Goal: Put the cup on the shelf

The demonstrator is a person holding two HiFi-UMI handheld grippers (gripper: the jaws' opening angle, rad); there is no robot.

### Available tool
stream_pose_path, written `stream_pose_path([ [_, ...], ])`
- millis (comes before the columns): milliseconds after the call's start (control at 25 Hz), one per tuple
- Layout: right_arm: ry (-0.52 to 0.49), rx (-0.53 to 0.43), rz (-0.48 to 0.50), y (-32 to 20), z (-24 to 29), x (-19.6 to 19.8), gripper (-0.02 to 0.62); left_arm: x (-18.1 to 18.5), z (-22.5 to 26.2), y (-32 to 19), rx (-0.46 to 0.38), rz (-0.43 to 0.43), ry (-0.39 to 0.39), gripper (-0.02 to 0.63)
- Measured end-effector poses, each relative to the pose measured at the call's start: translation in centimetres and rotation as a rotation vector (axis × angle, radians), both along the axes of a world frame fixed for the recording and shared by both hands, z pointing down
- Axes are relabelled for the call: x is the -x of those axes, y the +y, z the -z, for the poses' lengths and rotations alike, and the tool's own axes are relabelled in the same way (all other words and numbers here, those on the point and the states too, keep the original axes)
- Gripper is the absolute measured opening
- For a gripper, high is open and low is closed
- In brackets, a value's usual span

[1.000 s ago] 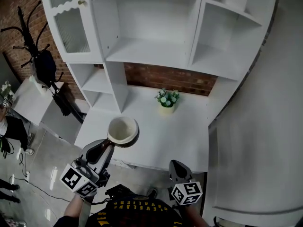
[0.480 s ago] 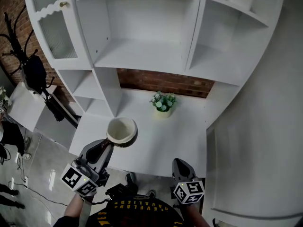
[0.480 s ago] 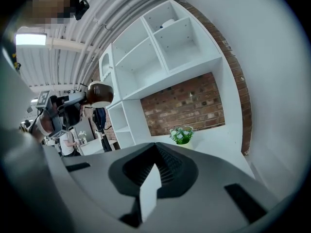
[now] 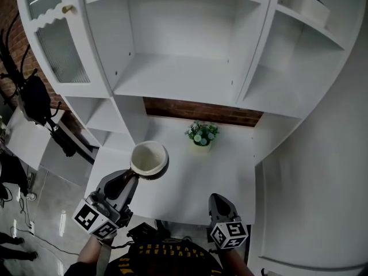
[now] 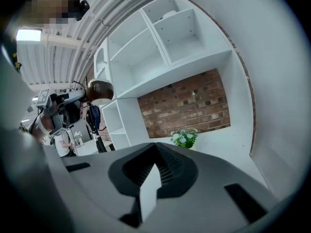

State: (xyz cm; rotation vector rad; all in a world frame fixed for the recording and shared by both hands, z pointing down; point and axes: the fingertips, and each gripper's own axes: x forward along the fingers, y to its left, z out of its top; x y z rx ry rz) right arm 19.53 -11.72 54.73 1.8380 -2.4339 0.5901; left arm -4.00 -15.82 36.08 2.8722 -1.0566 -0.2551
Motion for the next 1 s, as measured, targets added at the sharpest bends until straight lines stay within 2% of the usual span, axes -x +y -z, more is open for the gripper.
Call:
stream_pose_path([
  [480,0.044,-0.008,-0.045,-6.4,1.8,3.5,0.005,3.8,1.8,-6.8,-0.046,-0.051,0.046,0.049],
  [720,0.072,-0.006,-0.065,-7.9,2.4,4.9,0.005,5.7,3.4,-9.1,-0.081,-0.063,0.084,0.049],
  [1000,0.096,-0.043,-0.095,-8.6,3.5,4.3,0.005,6.2,4.8,-10.8,-0.117,-0.031,0.114,0.049],
])
